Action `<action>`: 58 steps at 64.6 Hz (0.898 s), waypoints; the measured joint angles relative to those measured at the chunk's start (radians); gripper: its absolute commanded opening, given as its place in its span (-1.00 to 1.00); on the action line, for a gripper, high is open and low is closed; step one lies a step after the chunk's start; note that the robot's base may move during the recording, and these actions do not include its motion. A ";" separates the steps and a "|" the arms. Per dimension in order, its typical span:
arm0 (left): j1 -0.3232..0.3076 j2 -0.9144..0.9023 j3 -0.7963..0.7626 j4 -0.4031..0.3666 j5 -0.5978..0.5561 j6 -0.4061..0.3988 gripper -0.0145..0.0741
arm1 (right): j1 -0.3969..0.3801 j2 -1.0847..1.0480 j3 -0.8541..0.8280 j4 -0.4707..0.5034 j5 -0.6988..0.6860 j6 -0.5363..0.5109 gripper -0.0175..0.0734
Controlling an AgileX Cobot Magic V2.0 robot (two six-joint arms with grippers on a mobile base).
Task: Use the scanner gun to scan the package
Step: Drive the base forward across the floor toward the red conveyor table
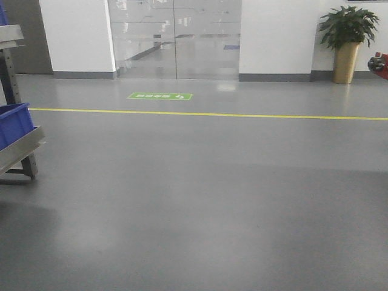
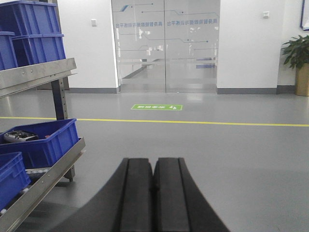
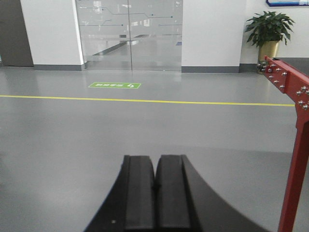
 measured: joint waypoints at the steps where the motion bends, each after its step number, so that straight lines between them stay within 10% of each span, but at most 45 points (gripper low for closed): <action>1: 0.000 0.000 0.000 0.000 0.000 0.000 -0.92 | 0.000 0.000 0.000 0.000 0.000 0.000 -0.97; 58: -0.034 0.000 0.000 0.000 0.000 0.000 -0.92 | -0.002 0.000 0.000 0.000 -0.002 0.000 -0.97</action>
